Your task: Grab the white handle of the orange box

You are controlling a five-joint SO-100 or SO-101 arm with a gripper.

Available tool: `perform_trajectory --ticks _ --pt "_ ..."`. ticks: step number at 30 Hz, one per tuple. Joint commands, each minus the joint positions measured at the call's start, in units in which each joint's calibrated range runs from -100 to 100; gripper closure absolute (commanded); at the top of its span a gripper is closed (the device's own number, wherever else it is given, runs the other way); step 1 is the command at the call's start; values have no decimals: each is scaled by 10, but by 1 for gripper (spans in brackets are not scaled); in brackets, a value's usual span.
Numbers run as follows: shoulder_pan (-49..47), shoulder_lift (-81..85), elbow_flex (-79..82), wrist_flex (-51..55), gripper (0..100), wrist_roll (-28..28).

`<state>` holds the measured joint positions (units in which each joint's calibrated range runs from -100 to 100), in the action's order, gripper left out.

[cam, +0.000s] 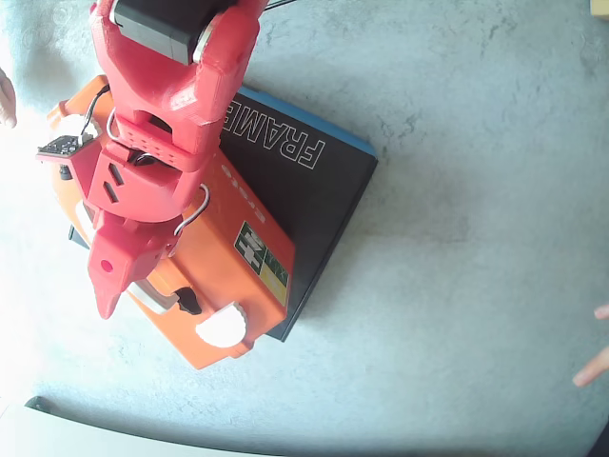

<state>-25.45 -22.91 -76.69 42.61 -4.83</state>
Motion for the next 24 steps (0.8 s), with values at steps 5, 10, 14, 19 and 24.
perform_trajectory --ticks 5,10,14,19,24 --pt "-22 -84 4 -10 76 -1" --pt "-25 -92 4 -11 78 0" --pt "-26 -87 4 -117 97 0" --pt "-23 -85 12 -146 98 -1" --pt "-23 -97 13 -85 98 -59"
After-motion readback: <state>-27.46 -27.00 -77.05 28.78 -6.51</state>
